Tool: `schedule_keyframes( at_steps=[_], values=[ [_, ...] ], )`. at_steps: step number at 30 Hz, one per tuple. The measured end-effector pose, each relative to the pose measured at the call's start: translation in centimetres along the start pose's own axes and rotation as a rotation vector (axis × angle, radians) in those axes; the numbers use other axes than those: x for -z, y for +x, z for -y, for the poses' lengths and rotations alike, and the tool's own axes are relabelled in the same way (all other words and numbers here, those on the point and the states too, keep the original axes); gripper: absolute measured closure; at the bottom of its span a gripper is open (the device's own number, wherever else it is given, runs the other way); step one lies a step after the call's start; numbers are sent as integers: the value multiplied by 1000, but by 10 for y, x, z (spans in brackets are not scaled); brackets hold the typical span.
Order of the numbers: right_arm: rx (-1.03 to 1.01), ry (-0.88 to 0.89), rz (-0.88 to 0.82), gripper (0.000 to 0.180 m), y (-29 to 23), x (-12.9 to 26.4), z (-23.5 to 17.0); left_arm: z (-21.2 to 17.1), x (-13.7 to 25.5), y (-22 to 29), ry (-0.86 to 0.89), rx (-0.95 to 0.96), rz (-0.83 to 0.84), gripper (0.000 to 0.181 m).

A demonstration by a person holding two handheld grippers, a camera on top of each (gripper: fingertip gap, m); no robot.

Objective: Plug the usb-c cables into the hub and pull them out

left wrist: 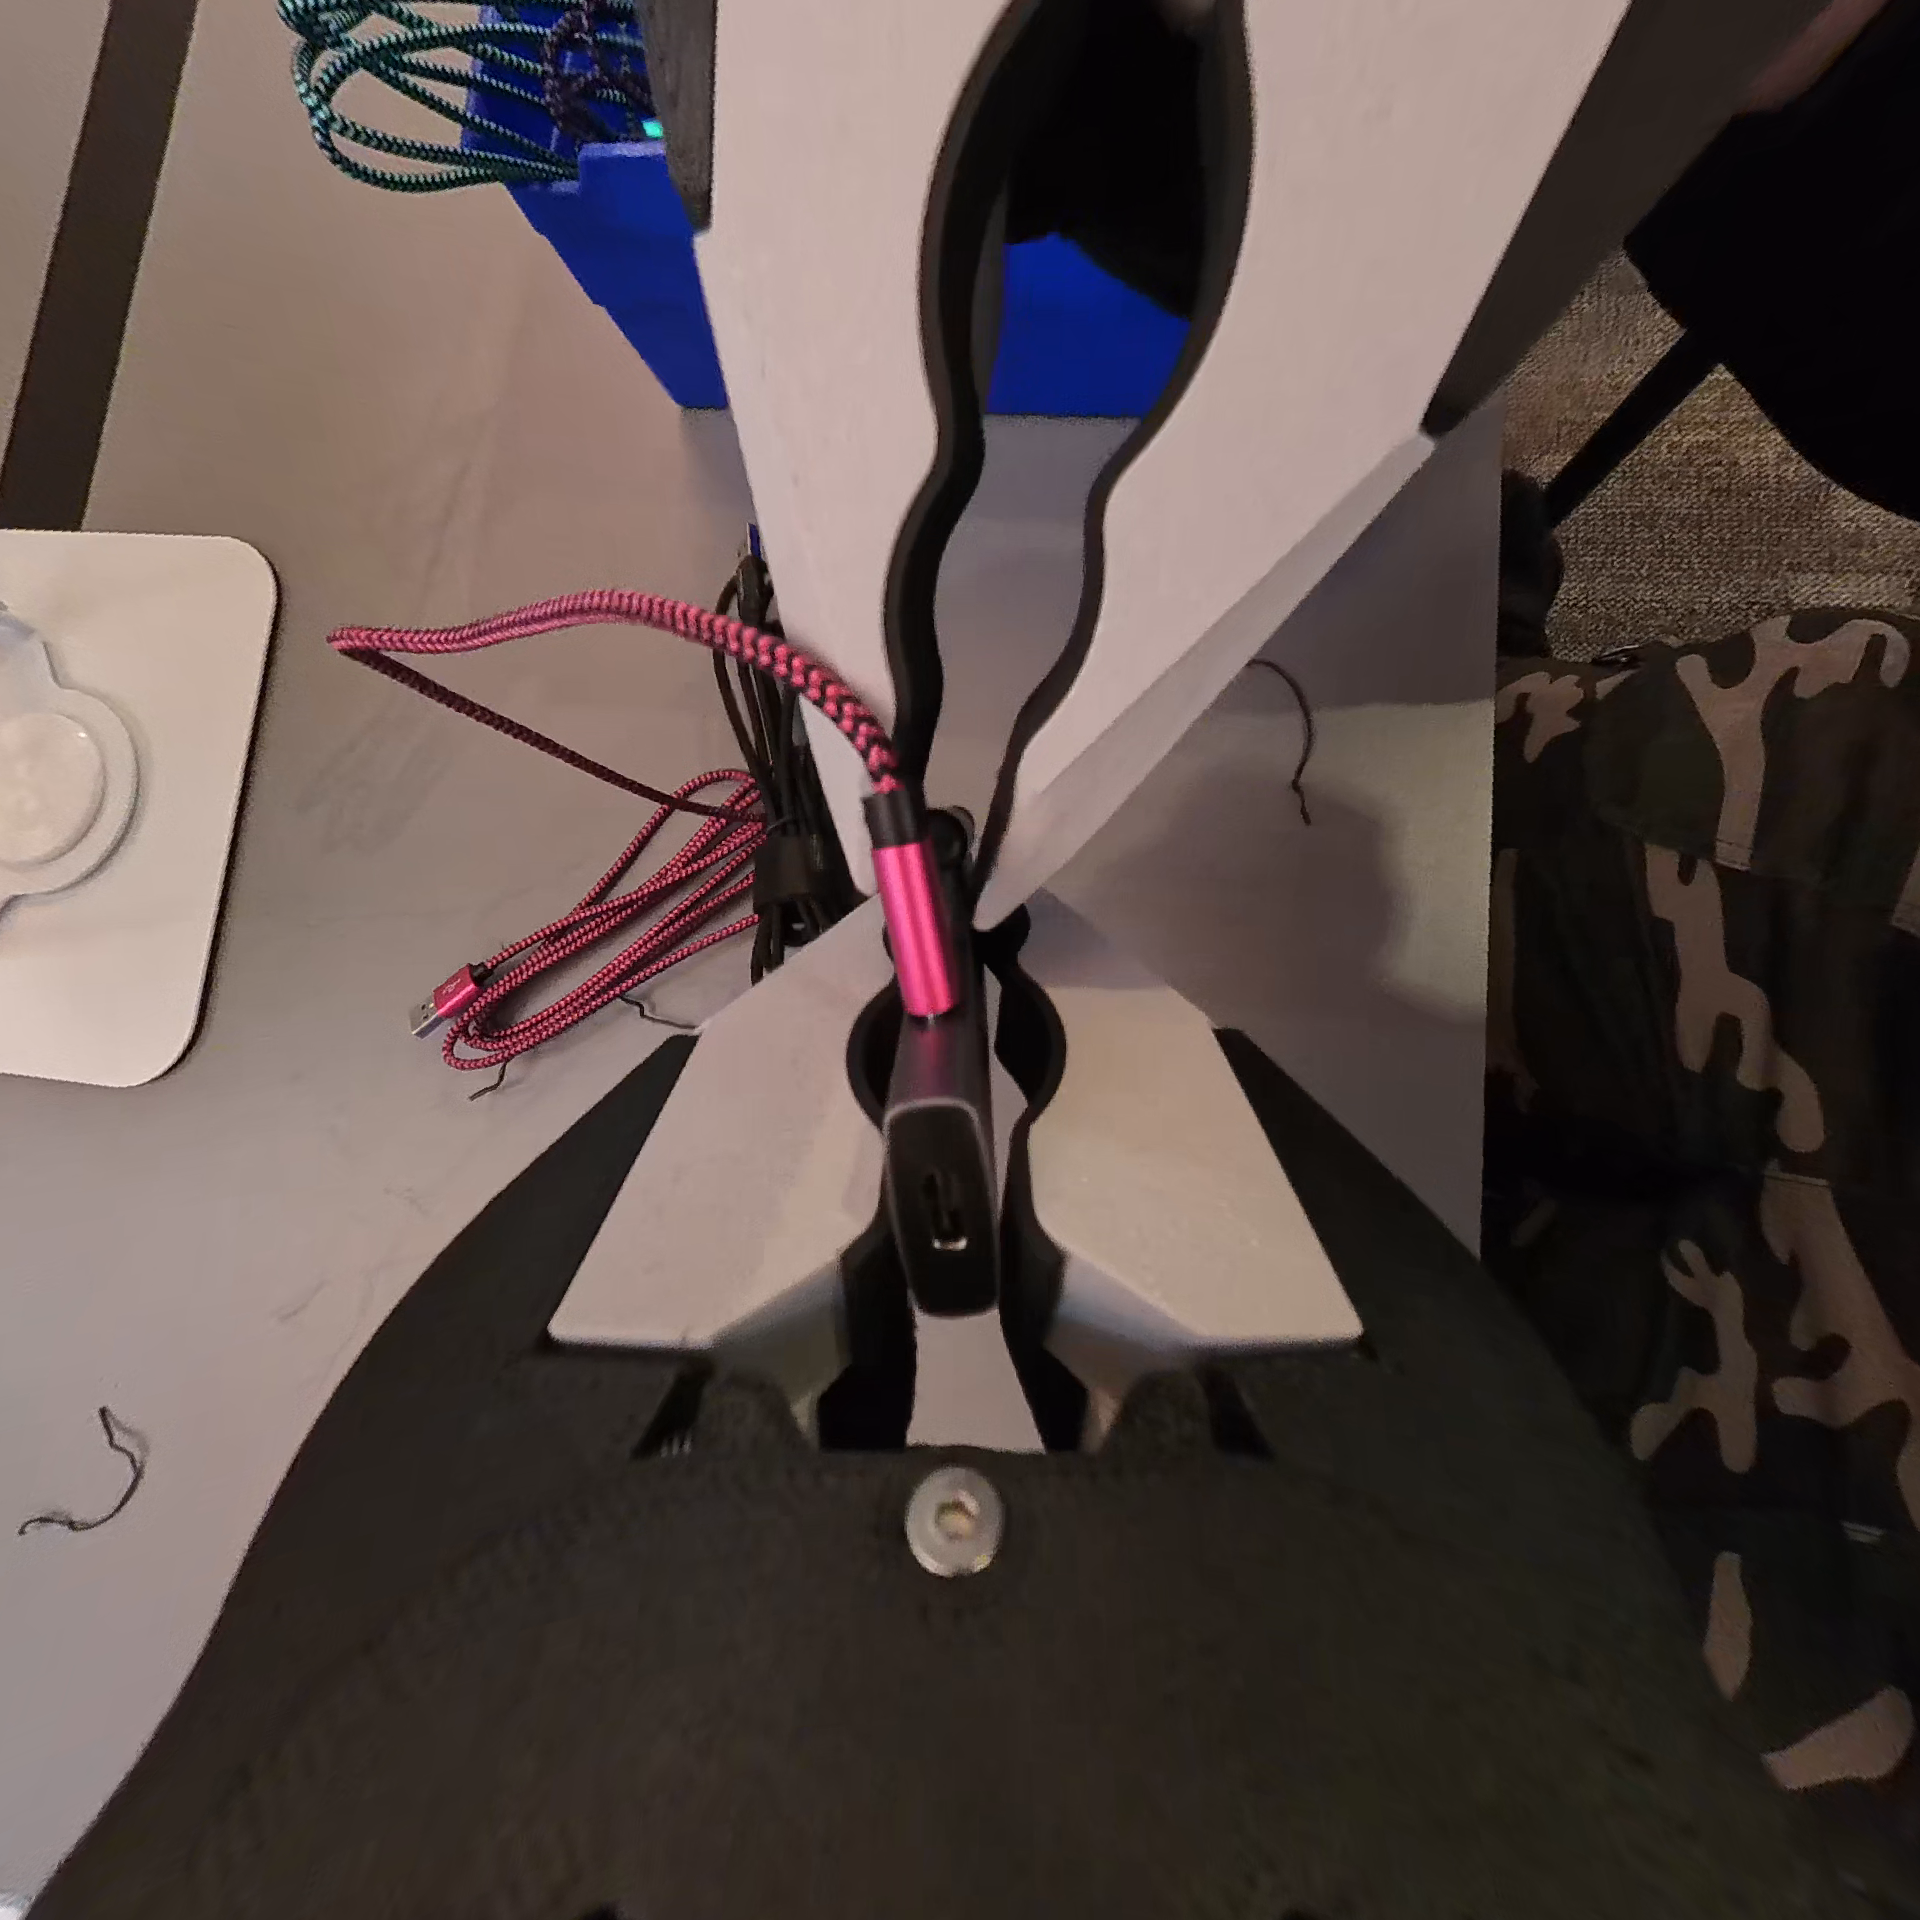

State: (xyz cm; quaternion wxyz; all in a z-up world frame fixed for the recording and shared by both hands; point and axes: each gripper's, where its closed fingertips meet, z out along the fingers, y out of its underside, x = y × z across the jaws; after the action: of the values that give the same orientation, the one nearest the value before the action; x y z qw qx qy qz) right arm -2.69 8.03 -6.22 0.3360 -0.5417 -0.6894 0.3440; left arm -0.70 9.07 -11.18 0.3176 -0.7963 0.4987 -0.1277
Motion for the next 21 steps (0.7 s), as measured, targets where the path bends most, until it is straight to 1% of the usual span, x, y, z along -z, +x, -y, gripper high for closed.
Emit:
schedule_keyframes(
  at_steps=[6,11,13,14,16,17,19,21],
  values=[
    [42,-49,-5,174,-3,1,-5,-1,-4,2,-55,-37,10,174],
    [64,-89,-27,174,-3,4,-9,3,-7,0,-74,-61,51,174],
    [56,-52,-5,174,-4,3,-5,5,-5,1,-67,-59,46,175],
    [50,-40,-17,174,-1,2,-4,6,-5,-5,-67,-67,85,175],
    [49,-53,-16,174,0,-3,-7,-1,-7,-5,-84,-45,65,176],
    [28,-41,-3,174,2,-5,-7,-2,-8,-8,-83,-44,89,175],
    [12,23,30,174,1,-3,-4,2,-5,-6,-53,-22,77,175],
    [-19,88,40,174,3,1,2,8,-1,-9,-31,-18,100,174]
  ],
)
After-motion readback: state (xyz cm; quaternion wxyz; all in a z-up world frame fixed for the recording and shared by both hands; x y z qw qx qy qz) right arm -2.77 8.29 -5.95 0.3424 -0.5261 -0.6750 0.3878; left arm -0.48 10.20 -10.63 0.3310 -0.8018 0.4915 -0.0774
